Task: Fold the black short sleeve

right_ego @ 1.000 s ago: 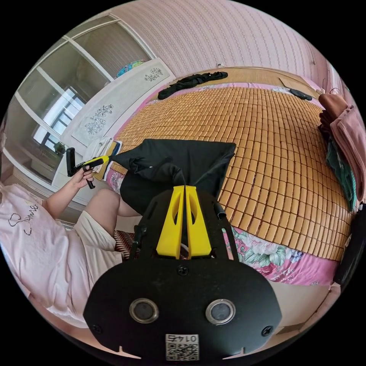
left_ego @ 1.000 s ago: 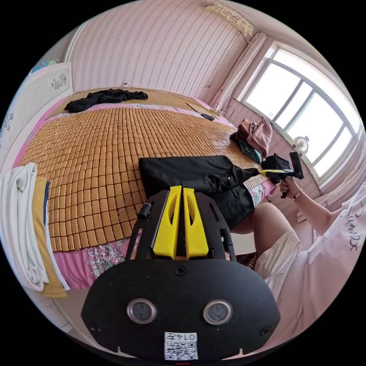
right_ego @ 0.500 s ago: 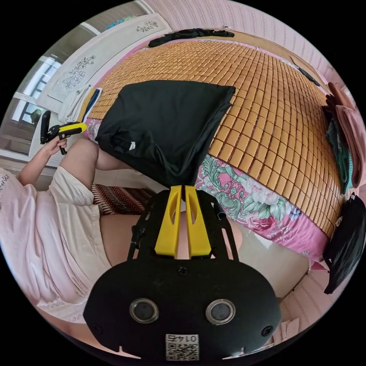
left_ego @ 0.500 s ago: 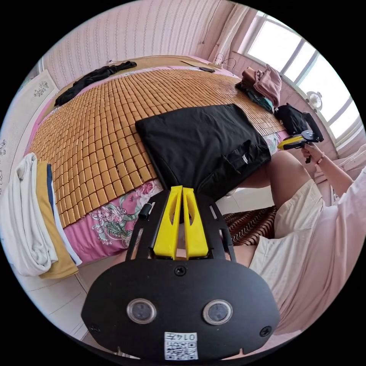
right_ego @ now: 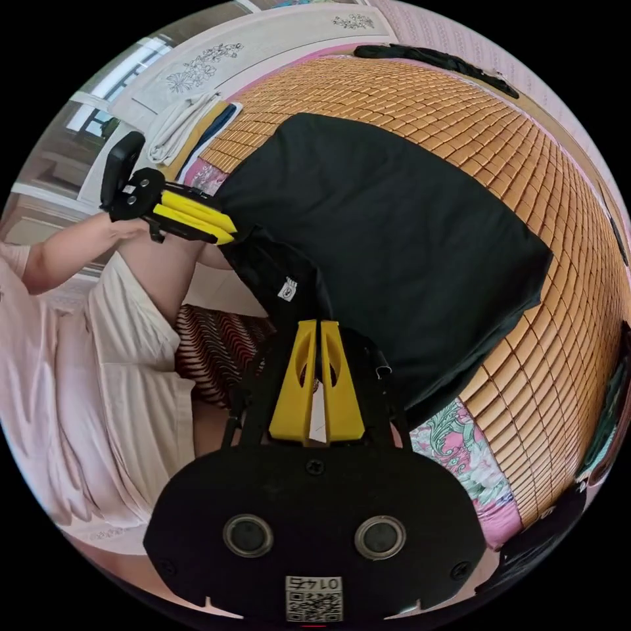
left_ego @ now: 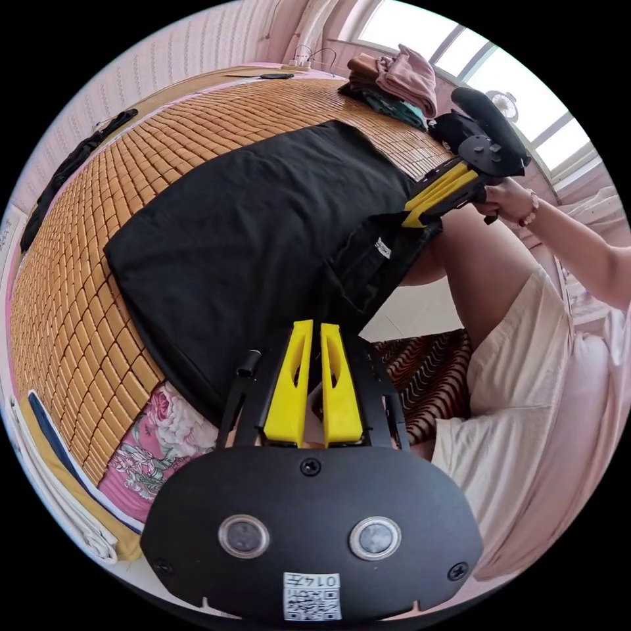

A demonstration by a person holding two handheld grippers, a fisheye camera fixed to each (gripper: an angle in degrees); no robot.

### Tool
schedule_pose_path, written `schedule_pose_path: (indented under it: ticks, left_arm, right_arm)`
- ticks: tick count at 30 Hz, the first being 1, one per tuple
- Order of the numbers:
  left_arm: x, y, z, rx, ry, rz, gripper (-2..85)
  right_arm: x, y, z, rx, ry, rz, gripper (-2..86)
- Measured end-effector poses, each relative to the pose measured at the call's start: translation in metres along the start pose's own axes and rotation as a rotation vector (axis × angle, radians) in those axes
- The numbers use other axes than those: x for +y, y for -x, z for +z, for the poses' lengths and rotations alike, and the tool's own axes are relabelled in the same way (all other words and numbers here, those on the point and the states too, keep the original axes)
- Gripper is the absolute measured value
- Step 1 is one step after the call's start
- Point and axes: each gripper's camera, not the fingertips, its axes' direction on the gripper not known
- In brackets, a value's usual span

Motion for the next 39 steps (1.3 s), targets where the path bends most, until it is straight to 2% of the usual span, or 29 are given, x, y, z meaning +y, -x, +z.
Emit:
schedule_pose_path:
  ticks: [2,5,8,10,12,15,18,21,23,26,29,32,39]
  left_arm:
    - [0.010,-0.006,-0.011,0.031,0.004,0.035,2.6]
    - [0.022,0.002,-0.036,0.045,-0.017,0.024,4.0]
    - [0.024,0.034,-0.067,-0.029,-0.129,-0.090,5.6]
    - [0.023,0.070,-0.083,-0.187,-0.251,-0.241,6.1]
    - [0.021,0.099,-0.085,-0.241,-0.317,-0.354,6.5]
    - [0.012,0.139,-0.077,-0.241,-0.358,-0.487,9.5]
    - [0.003,0.163,-0.064,-0.240,-0.373,-0.560,10.7]
    - [-0.004,0.176,-0.046,-0.200,-0.347,-0.608,10.6]
    - [-0.008,0.178,-0.035,-0.189,-0.301,-0.612,9.2]
    - [-0.010,0.171,-0.032,-0.226,-0.283,-0.556,4.4]
    - [-0.006,0.166,-0.032,-0.191,-0.288,-0.523,0.6]
    - [0.005,0.155,-0.044,-0.205,-0.355,-0.488,-0.2]
    - [0.032,0.113,-0.103,-0.226,-0.536,-0.374,-0.7]
  right_arm:
    - [0.013,0.006,0.000,-0.023,0.060,-0.037,2.5]
    - [0.029,0.000,-0.010,0.017,0.071,-0.005,9.1]
    - [0.034,-0.032,-0.039,-0.009,-0.118,0.136,11.4]
    - [0.034,-0.059,-0.057,0.018,-0.262,0.261,11.5]
    - [0.032,-0.090,-0.071,0.113,-0.404,0.411,11.6]
    - [0.025,-0.128,-0.076,0.129,-0.501,0.560,14.0]
    - [0.008,-0.156,-0.067,0.198,-0.456,0.632,15.0]
    - [-0.007,-0.176,-0.052,0.130,-0.420,0.638,14.7]
    - [-0.011,-0.178,-0.046,0.119,-0.417,0.651,13.4]
    - [-0.011,-0.169,-0.040,0.226,-0.417,0.691,8.1]
    - [-0.008,-0.156,-0.038,0.253,-0.415,0.636,3.2]
    - [-0.003,-0.143,-0.041,0.190,-0.442,0.584,0.1]
    - [0.029,-0.083,-0.105,0.152,-0.695,0.470,-0.6]
